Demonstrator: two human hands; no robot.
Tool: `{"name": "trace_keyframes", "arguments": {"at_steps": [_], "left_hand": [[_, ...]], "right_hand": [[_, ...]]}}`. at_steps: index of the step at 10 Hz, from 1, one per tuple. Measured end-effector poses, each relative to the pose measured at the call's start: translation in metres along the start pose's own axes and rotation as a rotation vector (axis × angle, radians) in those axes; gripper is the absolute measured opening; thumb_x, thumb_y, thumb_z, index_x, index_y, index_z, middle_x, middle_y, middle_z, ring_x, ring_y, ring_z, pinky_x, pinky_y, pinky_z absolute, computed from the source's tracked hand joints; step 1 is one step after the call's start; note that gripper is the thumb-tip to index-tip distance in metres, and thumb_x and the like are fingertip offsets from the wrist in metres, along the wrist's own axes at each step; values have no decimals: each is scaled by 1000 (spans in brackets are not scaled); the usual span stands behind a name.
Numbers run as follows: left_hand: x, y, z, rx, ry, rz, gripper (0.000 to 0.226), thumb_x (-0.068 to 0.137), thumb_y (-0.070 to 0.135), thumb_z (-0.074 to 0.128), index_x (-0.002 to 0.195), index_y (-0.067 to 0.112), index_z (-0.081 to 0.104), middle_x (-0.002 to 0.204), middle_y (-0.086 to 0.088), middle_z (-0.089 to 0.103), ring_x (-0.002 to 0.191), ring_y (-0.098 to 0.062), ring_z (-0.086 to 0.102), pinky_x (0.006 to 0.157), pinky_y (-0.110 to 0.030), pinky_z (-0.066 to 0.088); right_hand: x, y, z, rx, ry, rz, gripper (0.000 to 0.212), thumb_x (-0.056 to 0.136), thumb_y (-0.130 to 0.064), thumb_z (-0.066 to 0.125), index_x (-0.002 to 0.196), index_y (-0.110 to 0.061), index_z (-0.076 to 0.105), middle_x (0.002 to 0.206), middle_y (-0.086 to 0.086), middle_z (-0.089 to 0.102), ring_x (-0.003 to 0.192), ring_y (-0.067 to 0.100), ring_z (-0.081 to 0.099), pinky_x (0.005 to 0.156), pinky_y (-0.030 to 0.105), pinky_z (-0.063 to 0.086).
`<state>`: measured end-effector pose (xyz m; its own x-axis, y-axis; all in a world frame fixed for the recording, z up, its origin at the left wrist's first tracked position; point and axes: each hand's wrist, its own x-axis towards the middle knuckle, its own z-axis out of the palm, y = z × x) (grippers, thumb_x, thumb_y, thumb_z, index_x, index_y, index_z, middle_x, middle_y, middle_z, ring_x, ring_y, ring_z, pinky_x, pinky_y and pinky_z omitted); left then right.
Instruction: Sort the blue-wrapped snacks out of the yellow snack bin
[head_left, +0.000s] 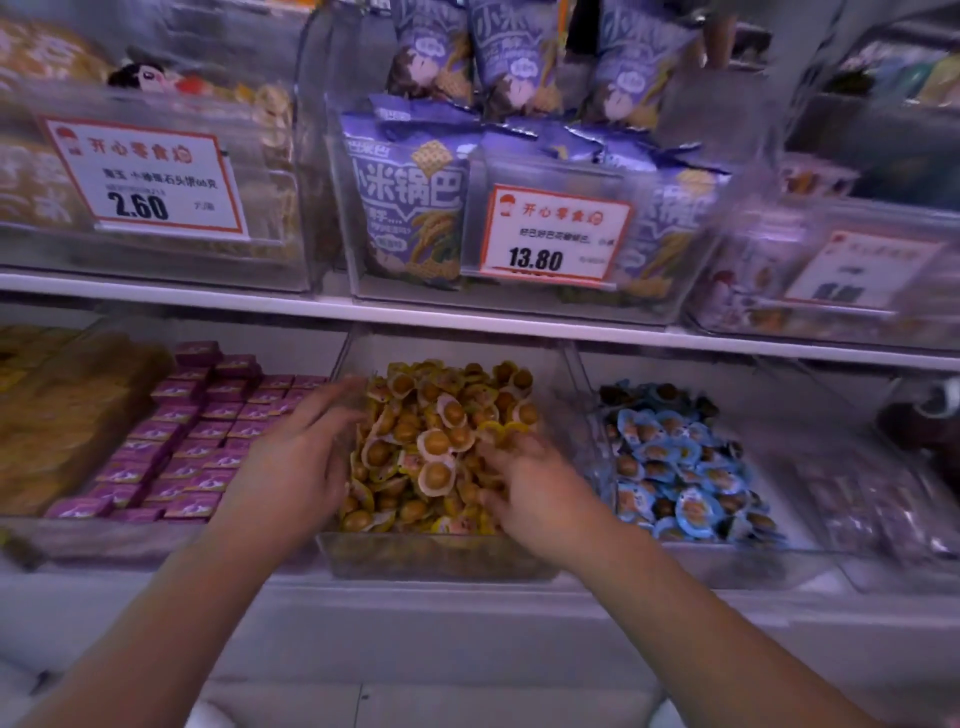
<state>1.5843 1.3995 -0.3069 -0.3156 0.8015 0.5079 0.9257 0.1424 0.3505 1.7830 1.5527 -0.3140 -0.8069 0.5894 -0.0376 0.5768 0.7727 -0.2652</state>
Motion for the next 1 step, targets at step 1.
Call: {"name": "trace_keyframes", "arguments": {"at_steps": [1], "left_hand": [[-9,12,-28,-49,45,-93,31,88,29,50,114,27,66,137,-1,56,117,-25,60,95,-33,47]], "right_hand": [[-36,1,-26,161,314,-146,49,94,-55,42,141,-43,45,145,-19,46,135,3,40,113,29,35]]}}
